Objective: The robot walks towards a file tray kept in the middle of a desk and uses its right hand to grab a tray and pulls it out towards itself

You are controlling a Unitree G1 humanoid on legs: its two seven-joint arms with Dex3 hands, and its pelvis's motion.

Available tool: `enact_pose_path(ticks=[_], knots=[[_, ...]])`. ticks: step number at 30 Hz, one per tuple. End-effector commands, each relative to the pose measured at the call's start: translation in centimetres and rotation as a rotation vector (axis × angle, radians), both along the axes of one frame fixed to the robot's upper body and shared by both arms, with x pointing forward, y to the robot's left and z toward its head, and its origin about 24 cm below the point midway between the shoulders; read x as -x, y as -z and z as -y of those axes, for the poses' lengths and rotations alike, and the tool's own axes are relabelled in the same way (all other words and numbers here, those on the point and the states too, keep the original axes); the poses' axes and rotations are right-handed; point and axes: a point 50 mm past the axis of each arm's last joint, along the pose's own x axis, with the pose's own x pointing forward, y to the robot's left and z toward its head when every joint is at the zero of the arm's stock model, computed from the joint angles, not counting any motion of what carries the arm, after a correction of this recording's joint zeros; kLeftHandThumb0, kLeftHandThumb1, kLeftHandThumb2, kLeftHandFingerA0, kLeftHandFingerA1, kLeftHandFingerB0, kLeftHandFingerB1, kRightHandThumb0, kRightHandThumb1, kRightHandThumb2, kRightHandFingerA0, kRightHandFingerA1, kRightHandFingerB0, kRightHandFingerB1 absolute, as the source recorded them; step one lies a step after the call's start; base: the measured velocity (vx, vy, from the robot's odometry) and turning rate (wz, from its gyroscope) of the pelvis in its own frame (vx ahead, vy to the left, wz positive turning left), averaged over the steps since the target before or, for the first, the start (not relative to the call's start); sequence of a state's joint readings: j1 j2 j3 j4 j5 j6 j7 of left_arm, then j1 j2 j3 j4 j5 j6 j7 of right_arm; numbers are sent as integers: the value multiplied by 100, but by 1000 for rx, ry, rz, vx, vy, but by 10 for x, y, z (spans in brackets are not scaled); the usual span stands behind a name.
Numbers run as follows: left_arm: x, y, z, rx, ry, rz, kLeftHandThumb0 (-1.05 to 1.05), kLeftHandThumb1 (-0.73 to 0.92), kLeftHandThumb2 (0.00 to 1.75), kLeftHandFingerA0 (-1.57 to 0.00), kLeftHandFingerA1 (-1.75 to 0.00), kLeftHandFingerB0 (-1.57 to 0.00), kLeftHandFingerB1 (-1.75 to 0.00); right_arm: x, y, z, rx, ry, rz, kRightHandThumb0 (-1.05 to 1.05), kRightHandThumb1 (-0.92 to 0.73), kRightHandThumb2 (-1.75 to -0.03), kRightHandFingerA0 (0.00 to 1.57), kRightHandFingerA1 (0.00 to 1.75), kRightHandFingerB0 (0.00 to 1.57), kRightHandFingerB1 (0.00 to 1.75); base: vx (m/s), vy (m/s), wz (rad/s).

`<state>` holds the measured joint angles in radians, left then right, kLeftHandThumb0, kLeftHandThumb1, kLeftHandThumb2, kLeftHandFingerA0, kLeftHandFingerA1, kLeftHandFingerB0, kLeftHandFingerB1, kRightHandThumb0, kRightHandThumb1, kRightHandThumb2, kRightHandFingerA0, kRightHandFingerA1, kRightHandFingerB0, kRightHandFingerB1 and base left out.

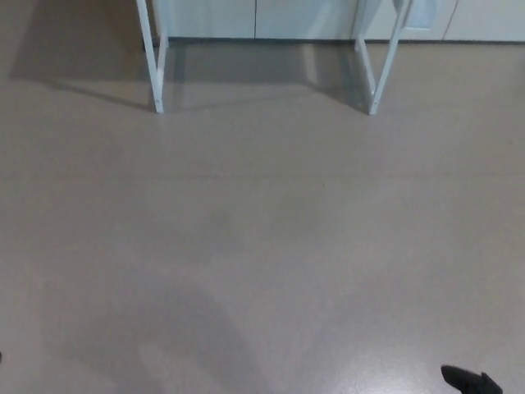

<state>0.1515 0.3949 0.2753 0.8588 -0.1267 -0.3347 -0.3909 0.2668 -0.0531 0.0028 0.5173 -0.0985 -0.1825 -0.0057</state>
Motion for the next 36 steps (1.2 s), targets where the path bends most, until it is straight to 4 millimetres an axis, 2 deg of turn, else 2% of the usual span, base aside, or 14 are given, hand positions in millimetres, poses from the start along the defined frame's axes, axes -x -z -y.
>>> enact_pose_path(ticks=[1,3,4,15,19,22,23,24,28,29,30,33,34,36], knots=[[3,0,-2,-5,-4,17,-37,31,59,-42,-53,-27,-45,-1,-2,4,3,8,17,-28,-51,-102,37,72,14,56,190,176,2],[4,0,-3,4,-17,22,-35,31,58,-43,-54,-28,-45,-2,-2,3,12,-11,22,-28,-52,-102,36,72,14,57,184,127,6],[3,0,-3,9,-25,27,-36,30,59,-43,-54,-28,-46,-6,-3,2,24,-32,30,-28,-65,-74,35,84,18,56,199,81,11],[-11,3,7,131,-83,38,-27,32,54,-42,-50,-27,-42,-12,-5,5,43,-52,33,-30,-65,-74,36,87,18,54,227,-70,24],[-11,3,6,140,-92,34,-25,32,53,-43,-49,-29,-41,-12,-5,3,33,-54,40,-31,-65,-77,32,105,18,56,260,-65,-3],[-10,2,6,112,-70,19,-27,31,54,-42,-50,-29,-42,-14,-5,3,33,-50,41,-32,-65,-77,32,102,18,54,215,13,-12],[-10,3,5,97,-68,13,-28,31,54,-44,-51,-30,-43,-14,-5,4,32,-50,42,-33,-49,-101,43,78,15,57,223,86,-15],[-9,2,5,74,-51,15,-30,31,55,-44,-51,-29,-44,-14,-6,4,25,-41,44,-33,-65,-74,36,94,18,57,228,102,-6],[-7,2,3,39,-31,11,-35,29,59,-47,-52,-29,-46,-14,-6,3,20,-37,48,-30,-65,-78,34,101,19,56,321,283,-9],[-5,3,4,26,-25,4,-37,30,60,-48,-52,-30,-46,-13,-5,4,31,-44,44,-32,-50,-101,43,77,15,57,366,376,0],[-1,5,4,21,-21,-3,-36,30,60,-47,-52,-29,-46,-10,-5,5,42,-52,38,-32,-64,-77,33,98,19,54,279,149,8],[1,6,4,17,-12,-10,-37,30,61,-46,-53,-30,-47,-10,-4,6,31,-54,40,-33,-65,-75,36,90,17,56,250,94,2],[3,6,4,12,-6,-17,-30,35,50,-49,-46,-34,-41,-9,-3,6,29,-54,36,-34,-48,-100,41,76,14,57,202,37,8],[7,8,5,12,-6,-22,-29,34,50,-48,-46,-33,-41,-6,-2,6,20,-51,29,-34,-48,-100,41,77,14,57,242,-16,10]])
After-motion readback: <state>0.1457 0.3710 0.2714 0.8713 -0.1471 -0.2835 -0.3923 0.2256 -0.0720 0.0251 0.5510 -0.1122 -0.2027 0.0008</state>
